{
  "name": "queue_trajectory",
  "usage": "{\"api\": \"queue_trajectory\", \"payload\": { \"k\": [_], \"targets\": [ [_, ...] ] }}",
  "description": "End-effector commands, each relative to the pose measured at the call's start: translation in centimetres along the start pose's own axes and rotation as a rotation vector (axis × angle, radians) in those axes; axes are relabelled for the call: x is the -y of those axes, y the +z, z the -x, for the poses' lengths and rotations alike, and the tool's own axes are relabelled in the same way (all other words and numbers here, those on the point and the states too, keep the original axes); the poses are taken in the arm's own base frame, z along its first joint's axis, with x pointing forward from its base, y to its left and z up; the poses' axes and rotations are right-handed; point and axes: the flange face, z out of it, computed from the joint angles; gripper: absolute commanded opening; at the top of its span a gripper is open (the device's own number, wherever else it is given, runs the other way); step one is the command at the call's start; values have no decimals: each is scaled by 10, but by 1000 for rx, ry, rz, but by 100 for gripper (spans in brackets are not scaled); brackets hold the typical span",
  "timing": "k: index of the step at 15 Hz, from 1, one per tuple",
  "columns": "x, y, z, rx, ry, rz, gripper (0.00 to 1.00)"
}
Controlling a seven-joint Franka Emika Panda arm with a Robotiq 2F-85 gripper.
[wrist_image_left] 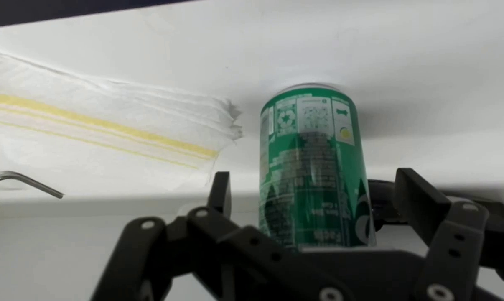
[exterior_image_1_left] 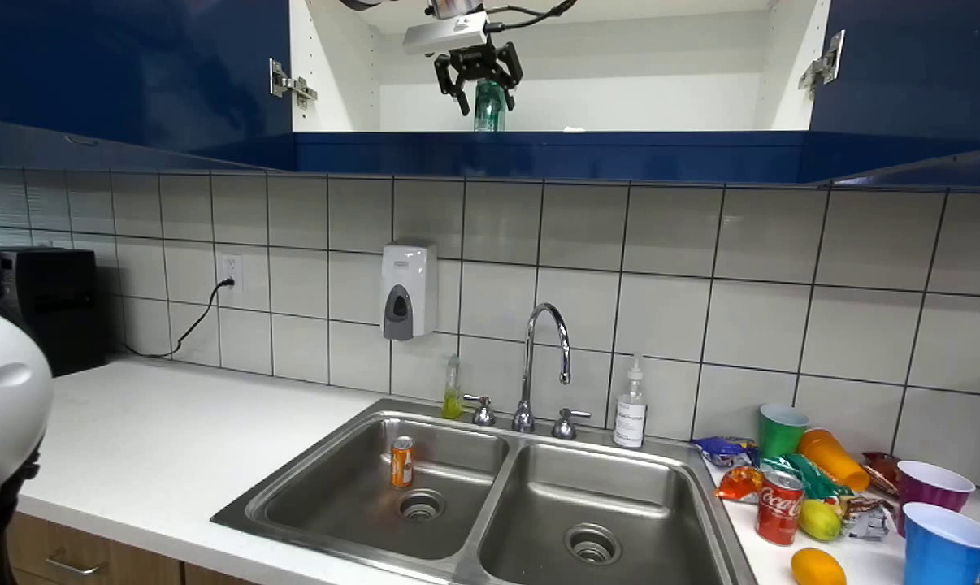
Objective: Remove the can from the cabinet
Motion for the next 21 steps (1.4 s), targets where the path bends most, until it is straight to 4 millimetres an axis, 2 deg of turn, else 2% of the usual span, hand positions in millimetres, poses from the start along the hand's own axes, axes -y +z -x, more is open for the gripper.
{"api": "queue_trajectory", "payload": {
  "k": [1,4,5,6,7,10,11,18,21],
  "targets": [
    [-2,0,-8,-24,-14,-1,100],
    [-2,0,-10,-28,-14,-2,98],
    [-2,1,-11,-29,-15,-2,74],
    [-1,2,-11,-30,-16,-2,73],
    [-1,2,-12,-31,-15,-3,67],
    [-1,5,-12,-28,-11,-7,41],
    [-1,5,-12,-29,-10,-8,38],
    [-4,1,-12,-24,7,-14,38],
    [-4,-7,-15,-33,7,-7,38]
  ]
}}
